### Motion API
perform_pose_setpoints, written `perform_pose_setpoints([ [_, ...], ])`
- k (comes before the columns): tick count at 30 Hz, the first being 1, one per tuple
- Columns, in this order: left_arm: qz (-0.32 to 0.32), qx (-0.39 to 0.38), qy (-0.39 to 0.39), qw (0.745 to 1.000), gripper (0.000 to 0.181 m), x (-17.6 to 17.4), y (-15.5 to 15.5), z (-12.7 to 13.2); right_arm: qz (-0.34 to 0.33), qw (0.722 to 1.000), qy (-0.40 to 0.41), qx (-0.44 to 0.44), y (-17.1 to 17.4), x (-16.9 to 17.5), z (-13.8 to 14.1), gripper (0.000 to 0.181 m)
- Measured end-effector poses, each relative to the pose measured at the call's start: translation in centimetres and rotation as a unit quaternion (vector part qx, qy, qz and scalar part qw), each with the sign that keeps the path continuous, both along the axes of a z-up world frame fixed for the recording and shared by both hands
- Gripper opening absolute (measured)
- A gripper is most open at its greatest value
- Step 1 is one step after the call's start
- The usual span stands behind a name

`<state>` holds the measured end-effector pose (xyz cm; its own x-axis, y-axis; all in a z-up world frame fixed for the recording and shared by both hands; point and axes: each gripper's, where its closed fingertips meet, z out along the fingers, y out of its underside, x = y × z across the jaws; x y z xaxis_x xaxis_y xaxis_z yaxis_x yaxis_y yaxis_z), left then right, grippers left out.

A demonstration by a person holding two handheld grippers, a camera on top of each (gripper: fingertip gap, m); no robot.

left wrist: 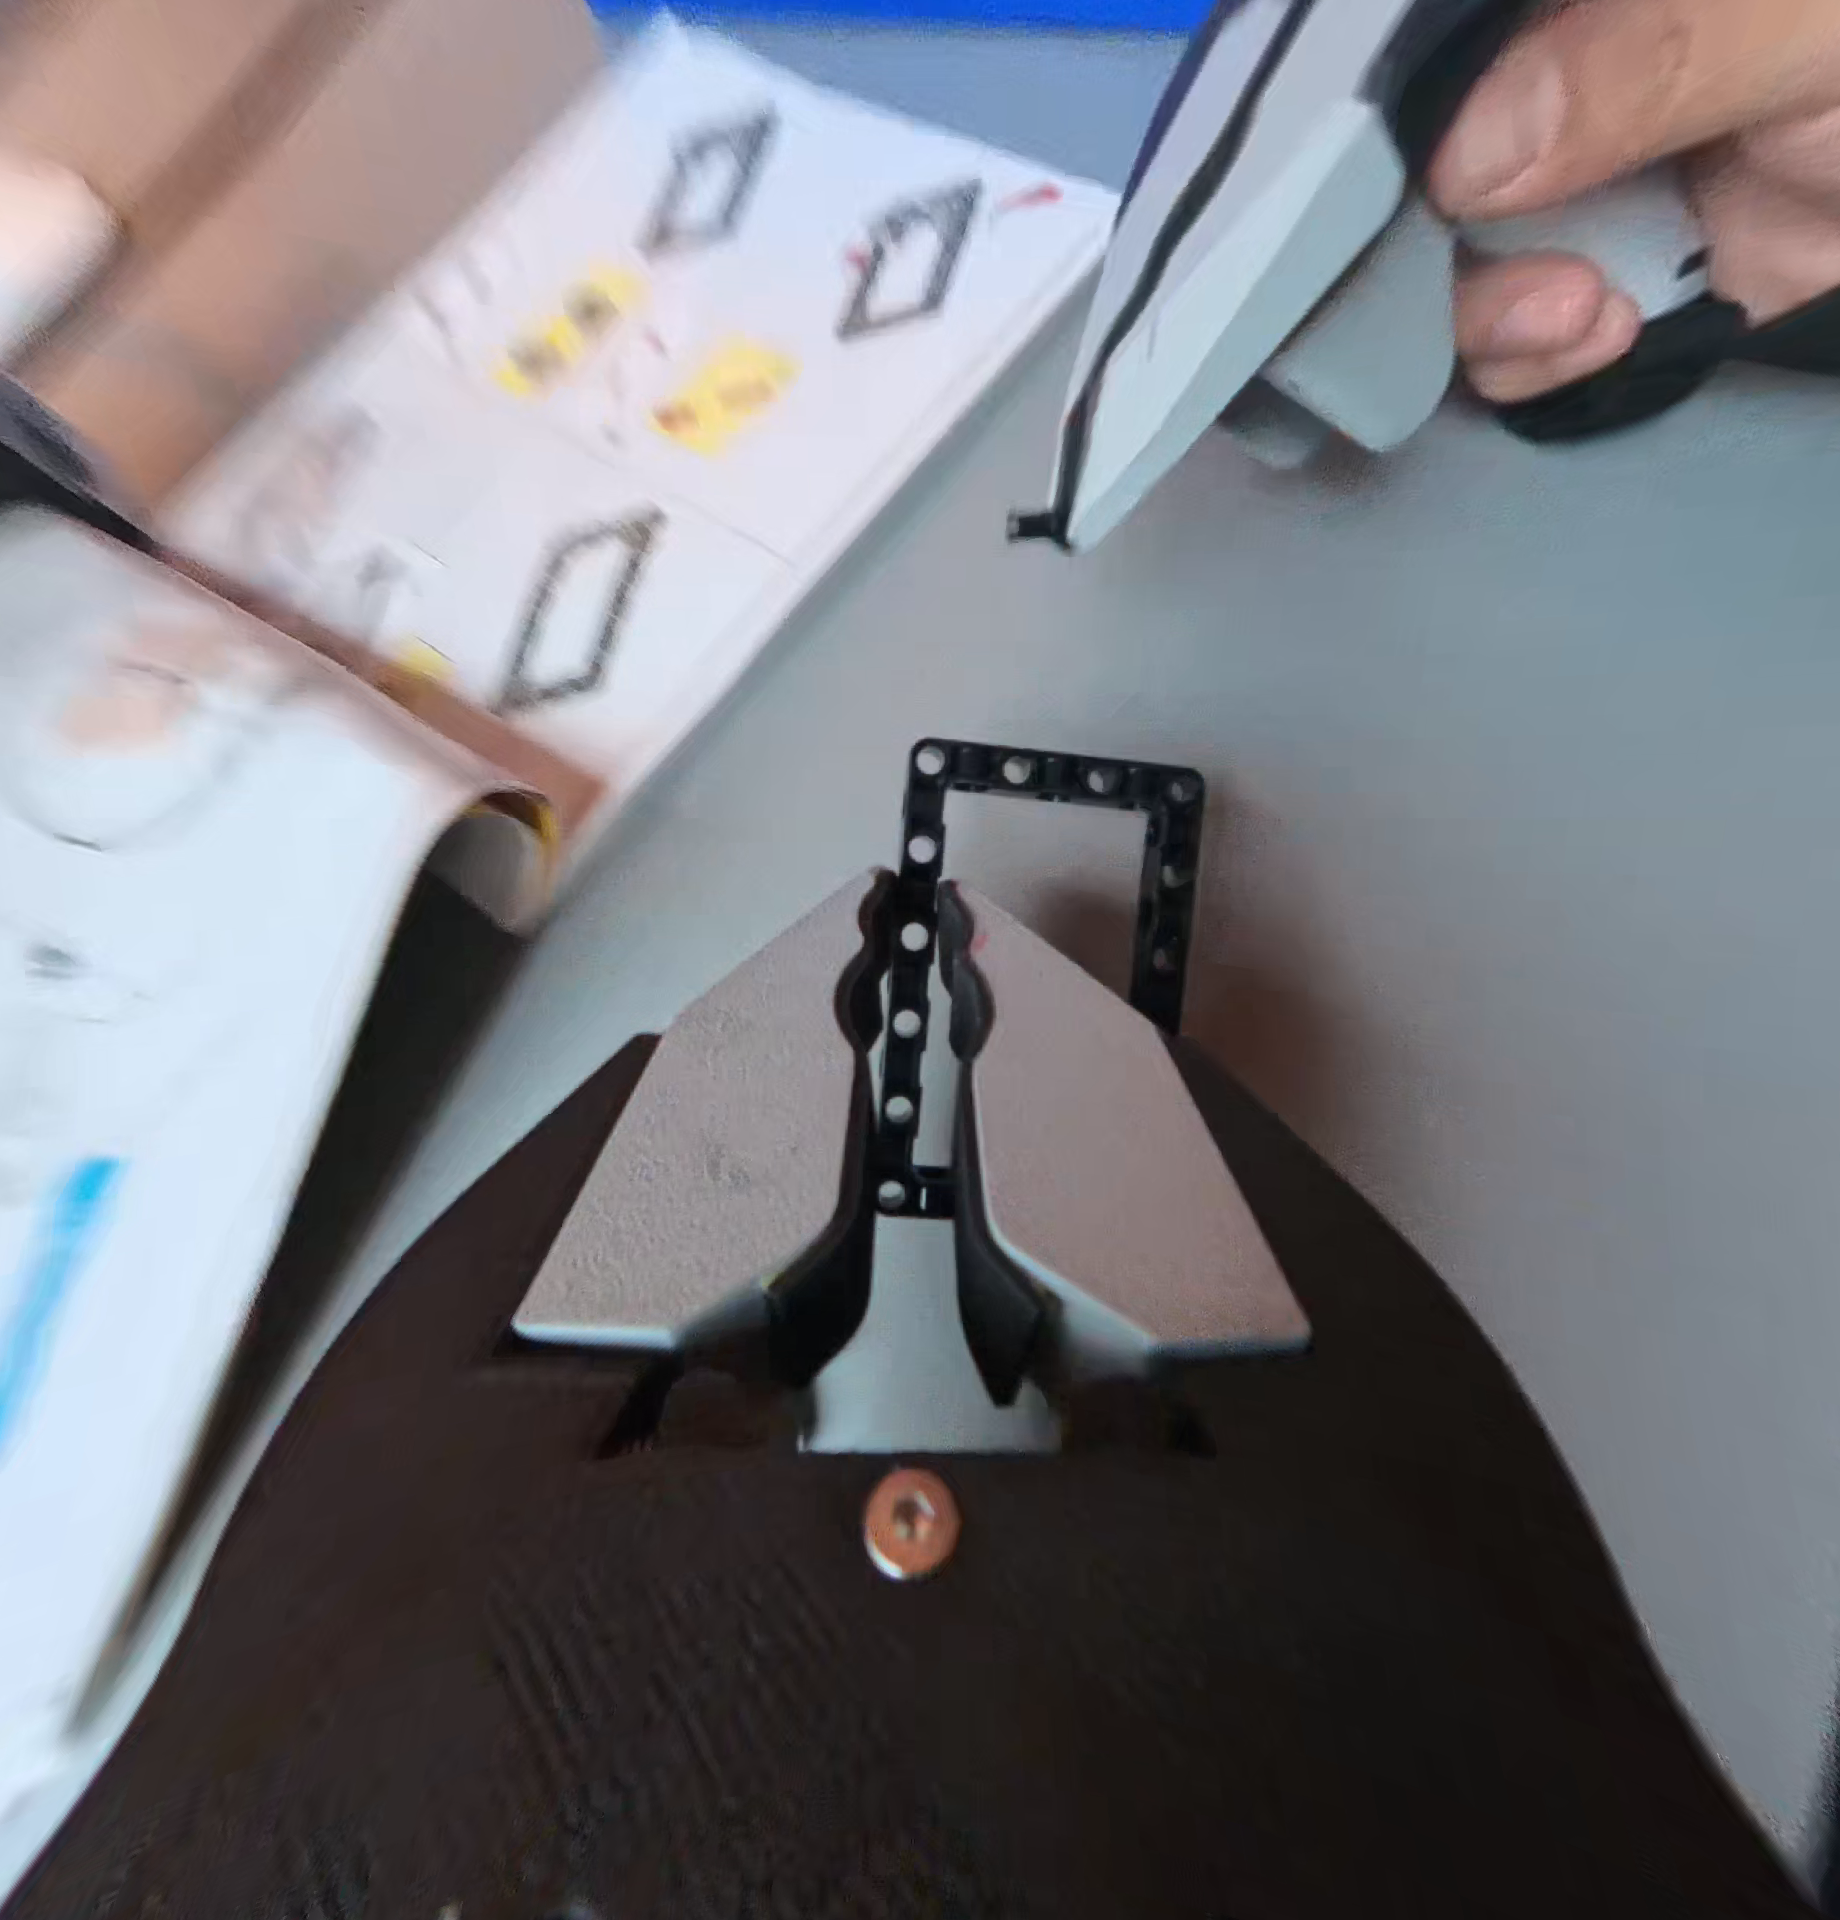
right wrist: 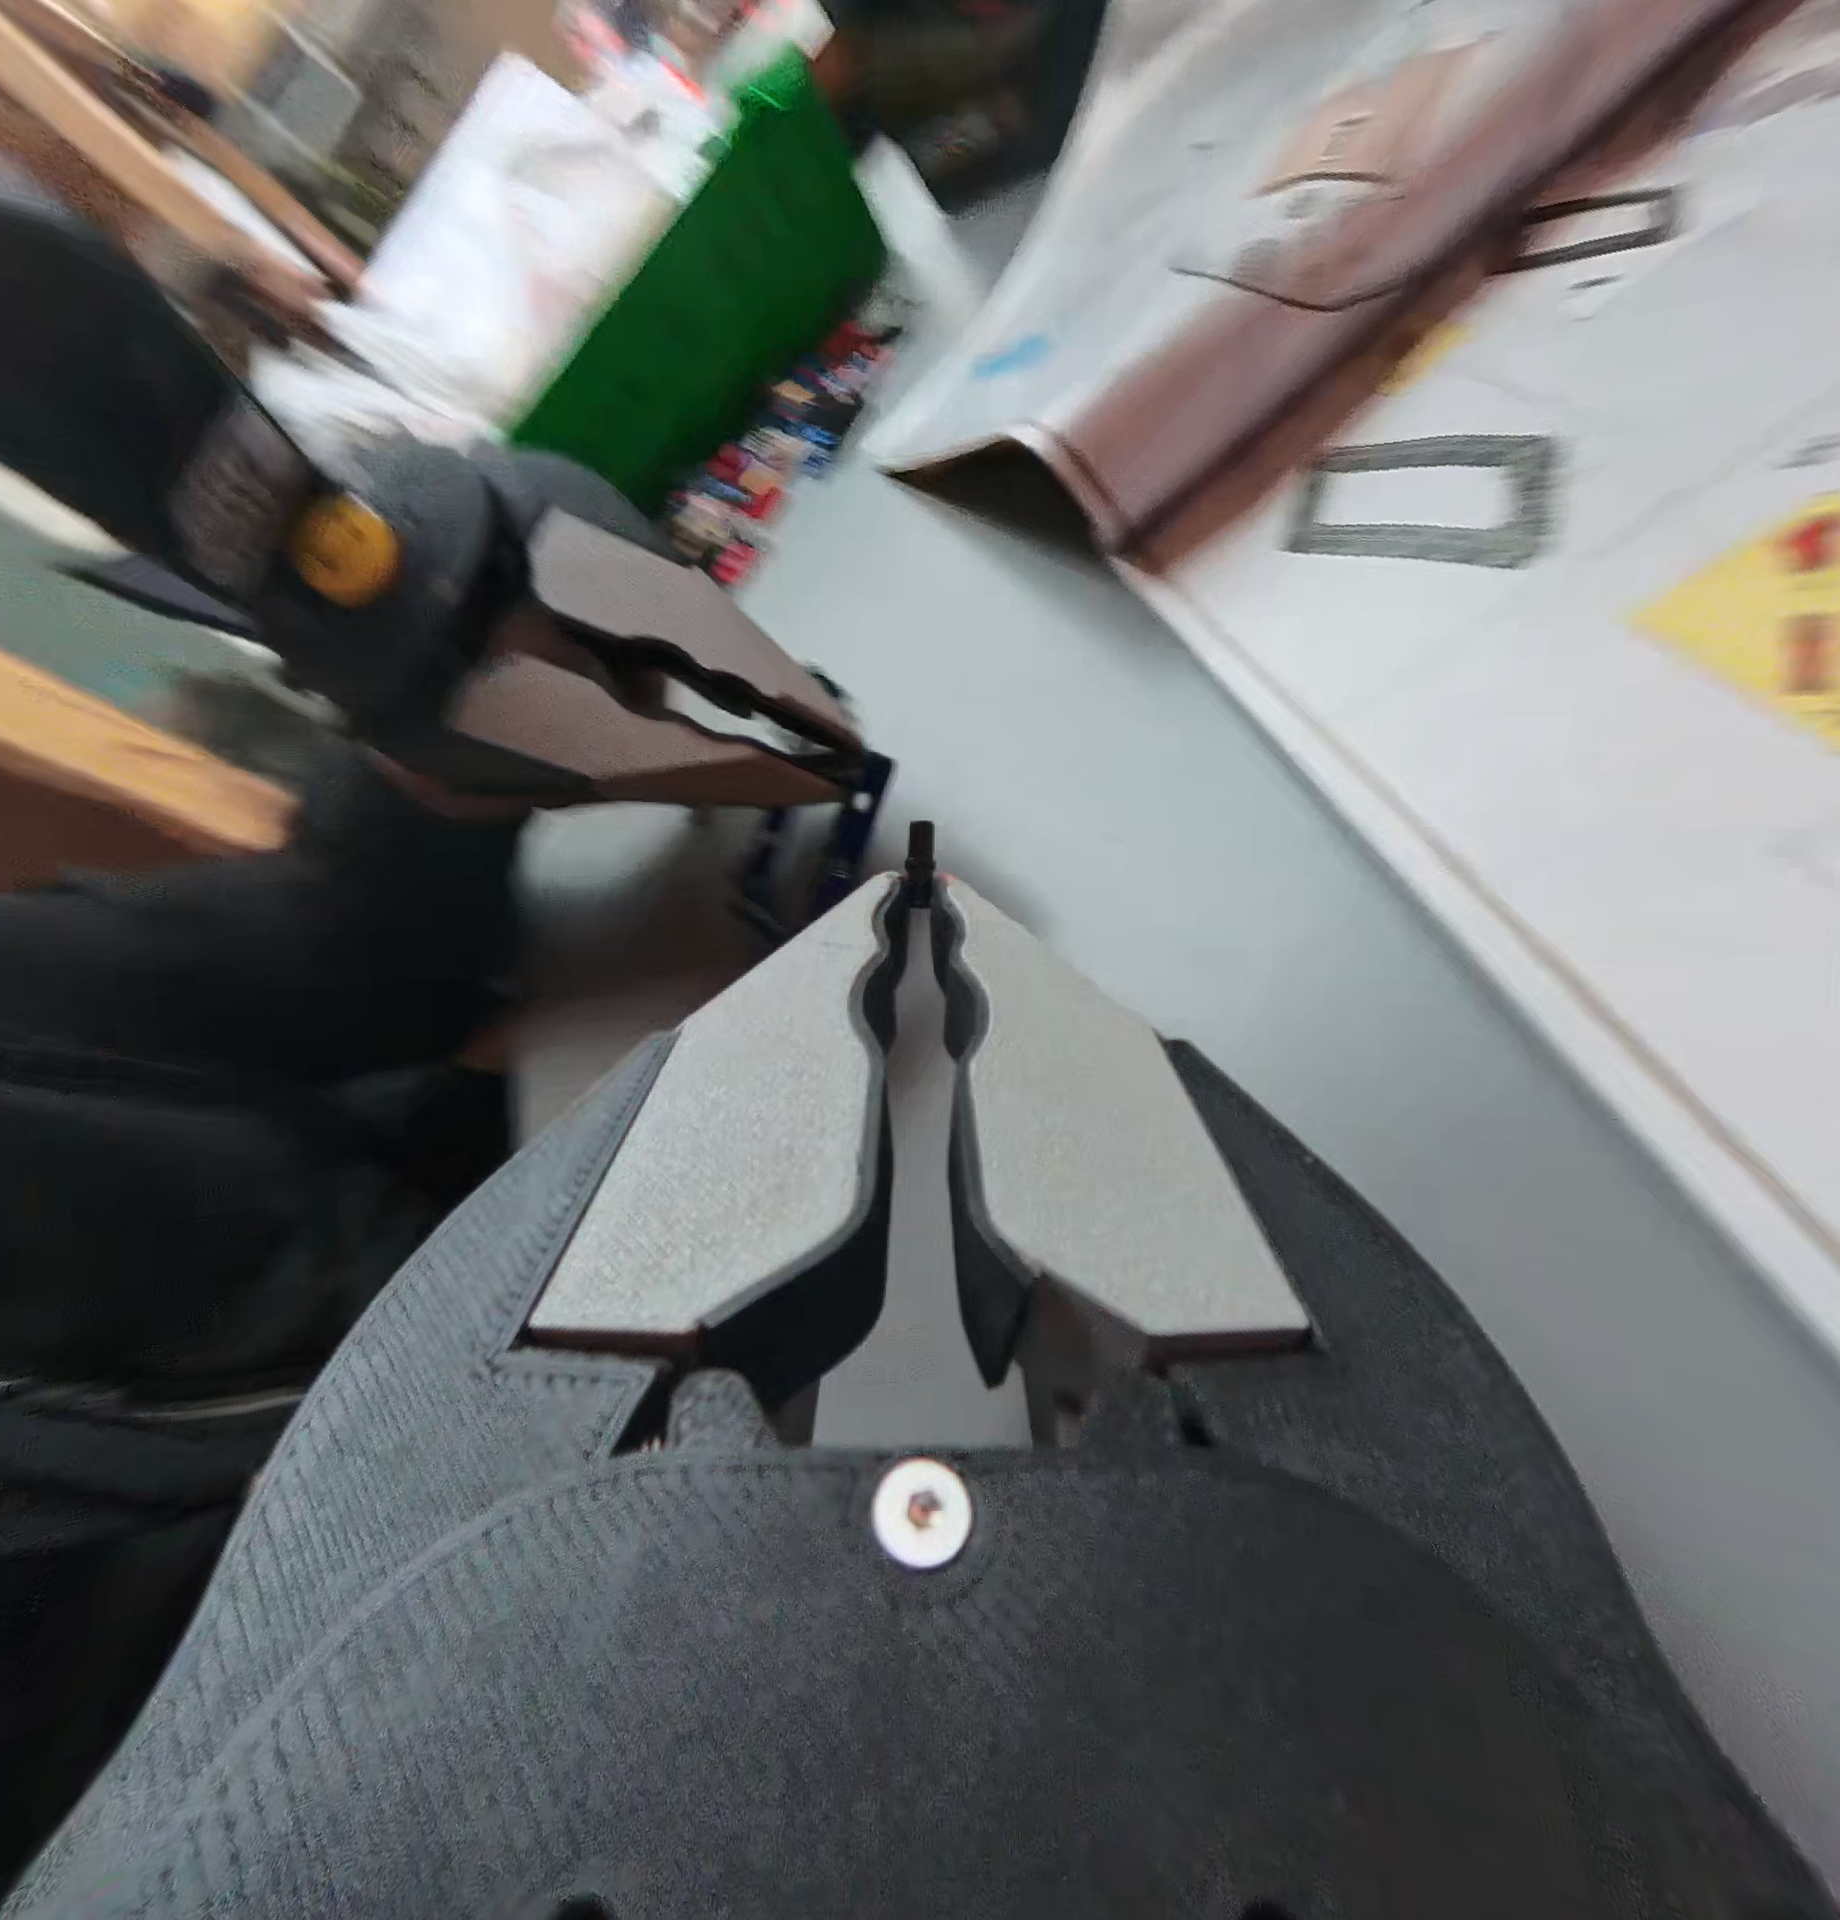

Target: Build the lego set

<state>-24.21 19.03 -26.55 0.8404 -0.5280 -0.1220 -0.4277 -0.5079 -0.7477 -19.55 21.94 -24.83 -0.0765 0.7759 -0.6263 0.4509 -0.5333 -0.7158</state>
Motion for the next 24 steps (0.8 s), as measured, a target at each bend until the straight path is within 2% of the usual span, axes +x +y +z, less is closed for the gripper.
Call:
perform_pose_setpoints([
  [2,0.003,-0.083,-0.069,0.994,0.005,1.3,0.1,-1.5,-0.030,0.992,-0.065,0.108,1.0,1.4,-1.3,0.001],
  [4,0.016,-0.125,-0.071,0.990,0.006,1.5,0.2,-3.1,-0.022,0.984,-0.091,0.154,-0.1,1.8,-1.8,0.001],
  [8,0.033,-0.126,-0.101,0.986,0.005,2.8,0.4,-3.0,-0.002,0.969,-0.121,0.217,-2.2,1.4,-2.9,0.001],
  [12,0.039,-0.118,-0.098,0.987,0.014,3.3,-0.3,-2.9,-0.013,0.947,-0.149,0.283,-2.0,1.5,-3.6,0.001],
  [17,0.053,-0.143,-0.128,0.980,0.021,3.6,-1.5,-2.7,-0.010,0.928,-0.166,0.334,-2.2,1.8,-3.6,0.001],
  [19,0.056,-0.156,-0.139,0.976,0.021,3.9,-2.1,-2.6,0.003,0.929,-0.159,0.333,-3.4,1.5,-3.1,0.001],
  [22,0.061,-0.148,-0.117,0.980,0.026,3.5,-2.7,-2.7,0.032,0.933,-0.176,0.312,-5.7,1.0,-3.4,0.001],
  [24,0.059,-0.142,-0.076,0.985,0.023,2.7,-3.3,-2.8,0.028,0.927,-0.193,0.320,-6.0,0.8,-3.9,0.001],
])
